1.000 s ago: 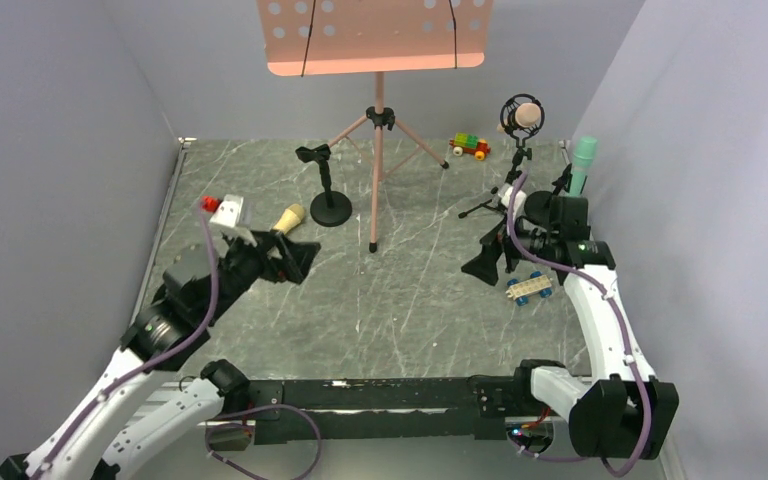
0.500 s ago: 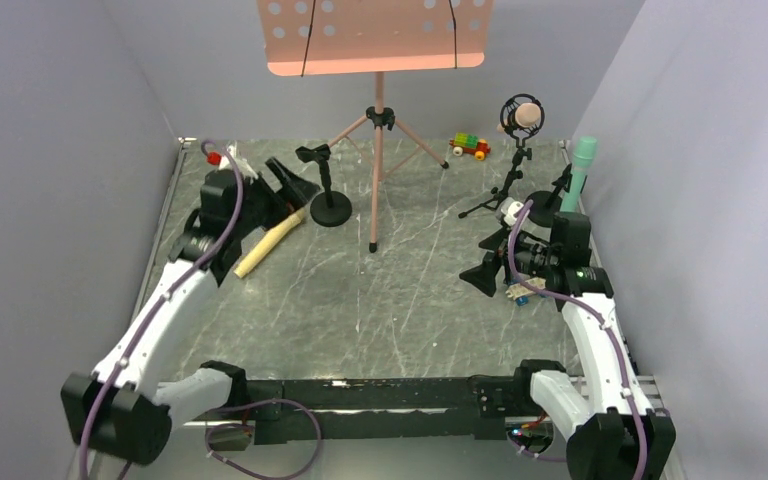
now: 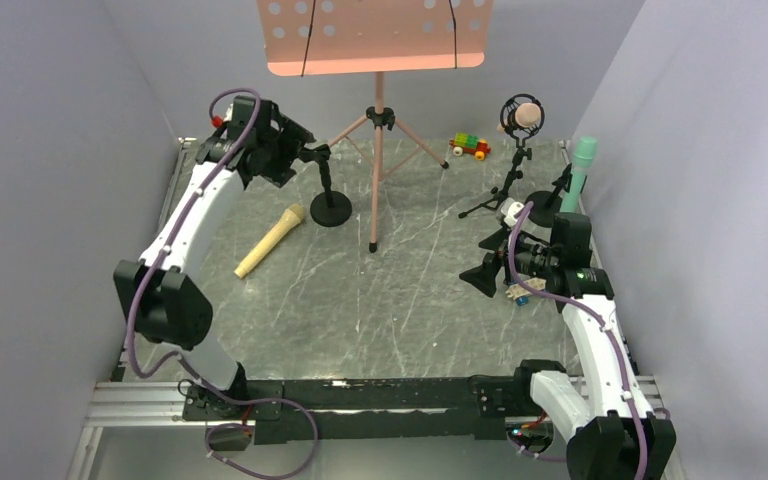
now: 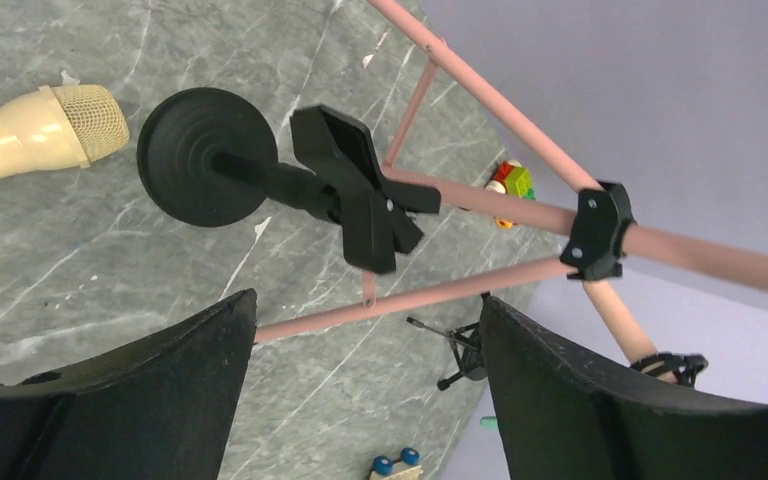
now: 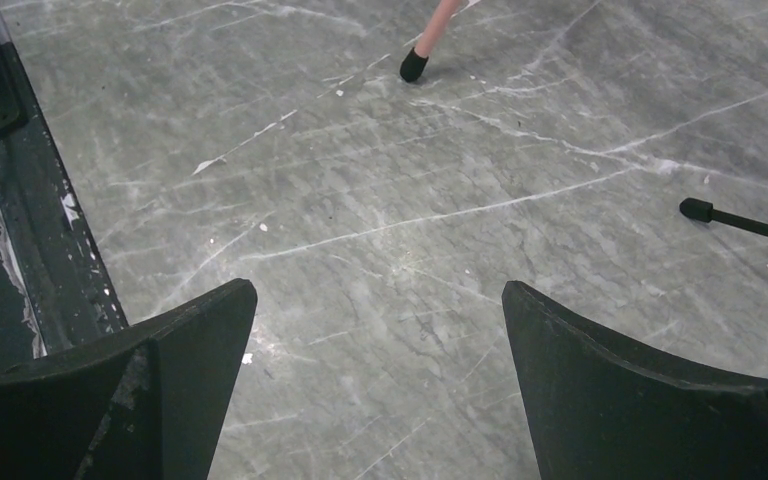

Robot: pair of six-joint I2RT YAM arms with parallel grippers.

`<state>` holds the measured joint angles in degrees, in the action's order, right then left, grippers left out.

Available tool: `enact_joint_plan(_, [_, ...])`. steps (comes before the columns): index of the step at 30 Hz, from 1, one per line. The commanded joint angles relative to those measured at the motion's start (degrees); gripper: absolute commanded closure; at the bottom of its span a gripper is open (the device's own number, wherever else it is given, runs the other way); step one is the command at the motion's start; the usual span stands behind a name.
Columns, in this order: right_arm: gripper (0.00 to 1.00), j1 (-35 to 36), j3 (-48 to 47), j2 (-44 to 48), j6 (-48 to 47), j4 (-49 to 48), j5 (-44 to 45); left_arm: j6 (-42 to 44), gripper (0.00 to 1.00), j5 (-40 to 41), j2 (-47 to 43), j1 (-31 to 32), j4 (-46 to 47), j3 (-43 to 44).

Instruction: Attach the microphones to the stand

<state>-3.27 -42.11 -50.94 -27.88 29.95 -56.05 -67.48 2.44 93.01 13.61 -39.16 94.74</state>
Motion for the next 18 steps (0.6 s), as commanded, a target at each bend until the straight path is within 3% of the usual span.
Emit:
enact_joint_plan(1, [0.00, 0.02, -0.74, -0.15, -0.79, -0.60, -1.52, -8.05, 0.14, -1.89, 3.40, -1.13, -6.51, 6.68])
enact_joint_plan(3, [0.00, 0.01, -0.72, -0.28, -0.79, -0.53, -1.52, -6.95, 0.13, -1.45, 3.02, -1.53, -6.07, 5.86])
enact_joint_plan(5, [0.00, 0.02, -0.77, -0.42, -1.06, -0.22, -1.59, 0.63, 0.10, -1.78, -0.83, -2.00, 1.67, -1.98])
enact_joint_plan(7, [0.00, 0.01, -0.78, -0.39, -1.04, -0.08, -1.71, 13.70, 0.09, -7.70, -9.03, -2.56, 18.55, -15.82])
enact_joint_plan(10, [0.00, 0.02, -0.76, -0.45, -0.86, -0.25, -2.15, 28.76, 0.15, -19.44, -19.57, -3.57, 47.16, -37.31])
enact_joint_plan(13, [0.00, 0.10, -0.78, -0.72, -0.48, -0.42, -2.71, 40.45, 0.14, -29.85, -17.16, -4.29, 43.65, -36.59])
enact_joint_plan(15, [0.00, 0.18, -0.95, -1.06, -0.45, -0.23, -2.92, 46.41, 0.19, -34.85, -13.00, -3.90, 40.65, -34.19])
enact_joint_plan(18, [0.00, 0.12, -1.00, -1.00, -0.82, 0.14, -2.28, 51.00, 0.19, -34.18, -11.55, -3.12, 49.56, -38.37])
